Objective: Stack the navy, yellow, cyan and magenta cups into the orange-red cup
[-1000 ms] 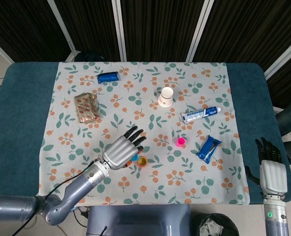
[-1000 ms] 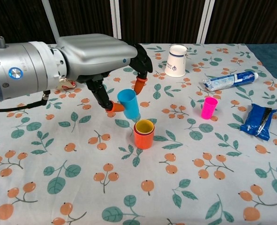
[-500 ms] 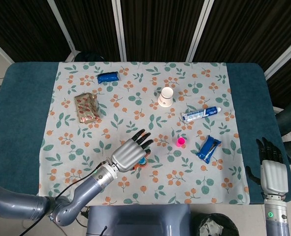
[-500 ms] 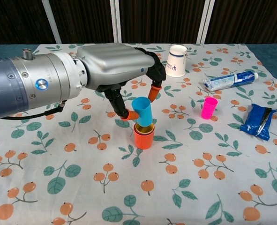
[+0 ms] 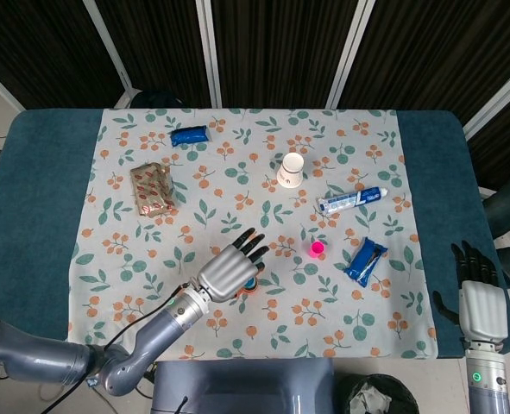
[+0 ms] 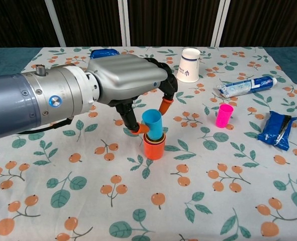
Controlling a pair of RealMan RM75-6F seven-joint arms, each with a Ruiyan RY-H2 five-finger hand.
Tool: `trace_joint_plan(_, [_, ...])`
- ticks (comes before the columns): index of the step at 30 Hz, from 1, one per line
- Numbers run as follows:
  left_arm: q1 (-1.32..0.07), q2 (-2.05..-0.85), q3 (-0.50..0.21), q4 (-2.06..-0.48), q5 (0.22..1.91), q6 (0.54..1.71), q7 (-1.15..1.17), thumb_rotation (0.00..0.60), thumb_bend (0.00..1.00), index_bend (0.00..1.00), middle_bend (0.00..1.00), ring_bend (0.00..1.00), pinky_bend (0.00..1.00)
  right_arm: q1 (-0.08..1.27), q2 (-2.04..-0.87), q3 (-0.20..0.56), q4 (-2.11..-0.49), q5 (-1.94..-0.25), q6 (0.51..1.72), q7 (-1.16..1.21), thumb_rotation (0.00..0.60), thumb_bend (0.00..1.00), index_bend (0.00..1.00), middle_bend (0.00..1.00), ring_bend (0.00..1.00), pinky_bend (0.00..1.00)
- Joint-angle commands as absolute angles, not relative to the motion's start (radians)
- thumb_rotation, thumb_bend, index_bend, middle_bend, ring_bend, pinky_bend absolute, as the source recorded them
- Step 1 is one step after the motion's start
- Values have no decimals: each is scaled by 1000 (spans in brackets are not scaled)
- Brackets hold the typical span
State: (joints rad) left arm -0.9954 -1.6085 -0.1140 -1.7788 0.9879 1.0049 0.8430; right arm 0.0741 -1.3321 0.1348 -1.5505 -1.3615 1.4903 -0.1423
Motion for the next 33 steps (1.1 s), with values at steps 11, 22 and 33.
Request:
trace_joint_plan(11, [-1019,-1581,-90,-1799,894,993,915,600,101,124,43,0,11,74,-1330,135,-1551,-1362,1491,-146,600,390,0,0,0,96])
trace_joint_plan(22, [-897,-1488,-71,-1851,1186,1229,781,600,87,76,36,0,11,74,-1323,130,-1552,-1362,1482,-144,600,389,0,0,0,96])
trace_joint_plan(33, [-560,-1288,97,-1750,1376,1574,414,600,87,87,27,0,9,83,-1307,99,-1569,-1391,1453,-160,600,389,0,0,0,96])
